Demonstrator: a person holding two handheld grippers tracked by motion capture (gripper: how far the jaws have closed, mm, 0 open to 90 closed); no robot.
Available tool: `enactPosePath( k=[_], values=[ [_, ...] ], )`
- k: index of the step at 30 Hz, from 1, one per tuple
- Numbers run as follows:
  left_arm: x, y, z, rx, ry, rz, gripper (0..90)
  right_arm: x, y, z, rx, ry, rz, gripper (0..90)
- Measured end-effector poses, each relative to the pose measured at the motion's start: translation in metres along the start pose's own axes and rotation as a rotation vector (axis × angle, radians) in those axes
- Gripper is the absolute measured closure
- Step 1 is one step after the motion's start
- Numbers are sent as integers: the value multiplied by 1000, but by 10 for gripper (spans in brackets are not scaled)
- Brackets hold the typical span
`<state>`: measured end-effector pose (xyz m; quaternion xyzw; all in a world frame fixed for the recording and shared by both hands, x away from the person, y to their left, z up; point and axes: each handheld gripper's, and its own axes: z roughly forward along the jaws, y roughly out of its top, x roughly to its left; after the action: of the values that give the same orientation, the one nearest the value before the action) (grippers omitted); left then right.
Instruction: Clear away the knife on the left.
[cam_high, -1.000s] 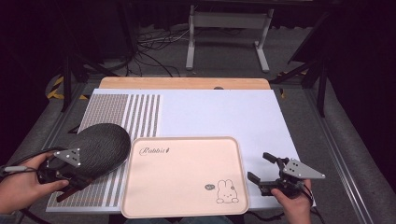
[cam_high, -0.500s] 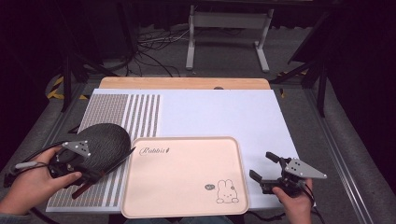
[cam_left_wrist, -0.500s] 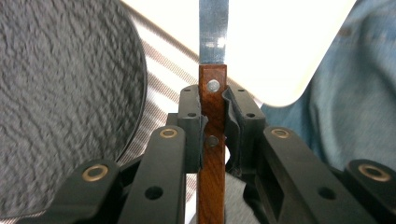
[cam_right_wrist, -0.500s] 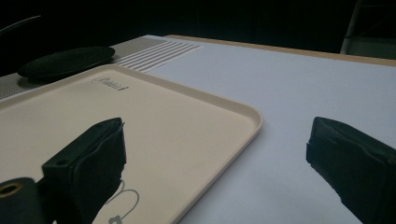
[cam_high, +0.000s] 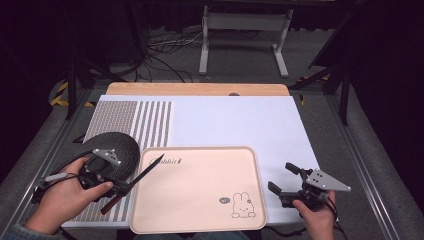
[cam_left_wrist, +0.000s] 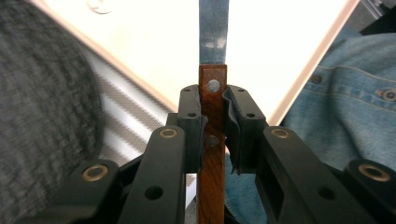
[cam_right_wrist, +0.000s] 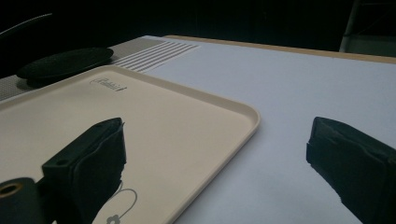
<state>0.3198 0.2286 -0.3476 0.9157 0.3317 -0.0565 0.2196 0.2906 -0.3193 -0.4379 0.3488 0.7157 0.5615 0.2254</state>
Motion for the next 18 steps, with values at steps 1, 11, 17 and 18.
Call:
enactPosePath(
  k=[1,11,17,18],
  values=[
    [0,1,2,-1,3,-2,778,0,0,0,3,0,0,56],
    [-4,10,20,6,6,-65,778,0,-1,0,11,3,1,57],
    [-5,15,32,13,-1,-87,778,0,-1,0,12,2,2,57],
    [-5,16,35,14,-6,-101,778,0,-1,0,13,2,3,57]
  ],
)
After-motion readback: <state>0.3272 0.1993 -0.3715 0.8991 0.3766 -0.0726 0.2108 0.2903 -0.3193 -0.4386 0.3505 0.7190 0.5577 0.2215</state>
